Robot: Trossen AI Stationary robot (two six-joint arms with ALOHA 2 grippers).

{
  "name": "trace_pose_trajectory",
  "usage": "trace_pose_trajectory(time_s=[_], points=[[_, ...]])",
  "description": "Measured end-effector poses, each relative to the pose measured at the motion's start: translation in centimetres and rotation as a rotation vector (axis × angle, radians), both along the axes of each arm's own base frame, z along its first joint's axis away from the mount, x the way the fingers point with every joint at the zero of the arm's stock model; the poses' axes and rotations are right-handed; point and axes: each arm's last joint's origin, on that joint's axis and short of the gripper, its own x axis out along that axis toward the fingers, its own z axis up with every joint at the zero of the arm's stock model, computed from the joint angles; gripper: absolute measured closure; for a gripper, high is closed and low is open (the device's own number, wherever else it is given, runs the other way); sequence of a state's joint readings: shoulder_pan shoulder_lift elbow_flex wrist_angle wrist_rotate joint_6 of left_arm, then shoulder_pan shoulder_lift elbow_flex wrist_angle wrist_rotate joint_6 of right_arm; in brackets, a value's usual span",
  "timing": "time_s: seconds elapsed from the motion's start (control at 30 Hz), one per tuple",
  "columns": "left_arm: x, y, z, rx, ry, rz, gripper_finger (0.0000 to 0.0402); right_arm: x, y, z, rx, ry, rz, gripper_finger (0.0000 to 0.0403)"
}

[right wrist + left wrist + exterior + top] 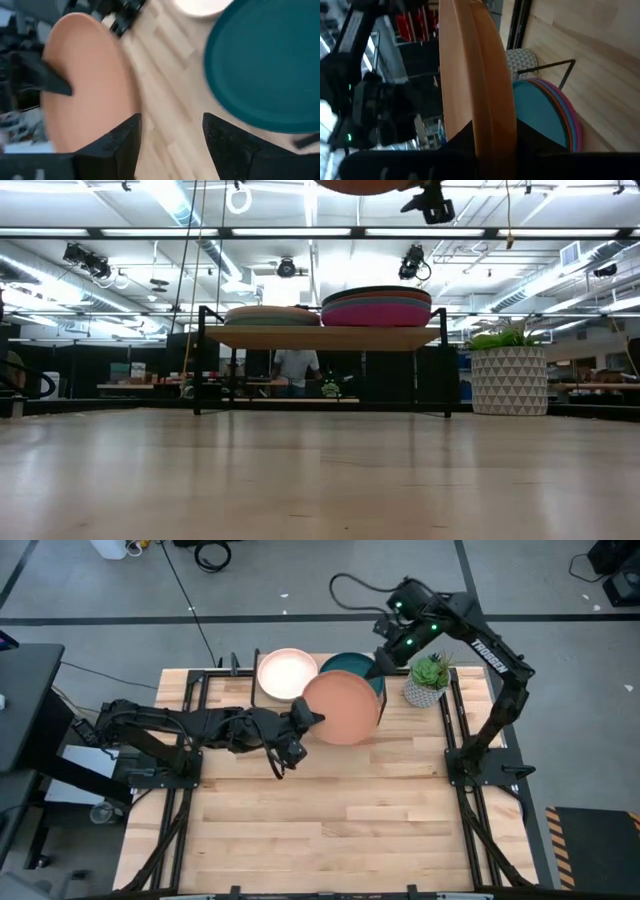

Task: Place and stack plates onto a shelf
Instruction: Stack the brown plate on top of the light red plate on the shelf

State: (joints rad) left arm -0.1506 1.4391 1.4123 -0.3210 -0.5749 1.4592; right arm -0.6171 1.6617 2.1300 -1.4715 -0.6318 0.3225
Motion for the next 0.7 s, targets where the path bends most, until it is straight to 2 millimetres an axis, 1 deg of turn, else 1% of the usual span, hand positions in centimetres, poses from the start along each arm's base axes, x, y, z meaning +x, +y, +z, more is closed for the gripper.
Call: trace_pose_trajectory(time_s=[0.17, 0.3, 0.37, 0.5, 0.6, 0.7], points=[[-1.3, 1.0, 0.9, -0.079, -0.049, 0.084, 0.0340, -2.3, -0.4, 1.3, -0.088, -0.024, -0.094, 0.0177], [-2.6, 2.4, 1.0, -0.151, -0.046, 0.197, 0.0340, -3.5, -0.4, 2.6, -0.155, -0.074, -0.159, 0.0177], [-3.3, 3.3, 0.5, -0.195, -0.007, 0.263, 0.0340, -3.9, -0.1, 3.2, -0.181, -0.112, -0.173, 0.0177], [-4.2, 5.1, -1.0, -0.293, 0.083, 0.399, 0.0340, -4.2, 0.2, 3.9, -0.207, -0.154, -0.187, 0.0177], [-4.3, 6.6, -1.9, -0.372, 0.092, 0.487, 0.0340, -4.2, 0.3, 4.0, -0.221, -0.155, -0.193, 0.0178], [-4.5, 8.2, -3.2, -0.394, 0.095, 0.582, 0.0340, -4.1, 0.5, 4.0, -0.219, -0.155, -0.183, 0.0178]])
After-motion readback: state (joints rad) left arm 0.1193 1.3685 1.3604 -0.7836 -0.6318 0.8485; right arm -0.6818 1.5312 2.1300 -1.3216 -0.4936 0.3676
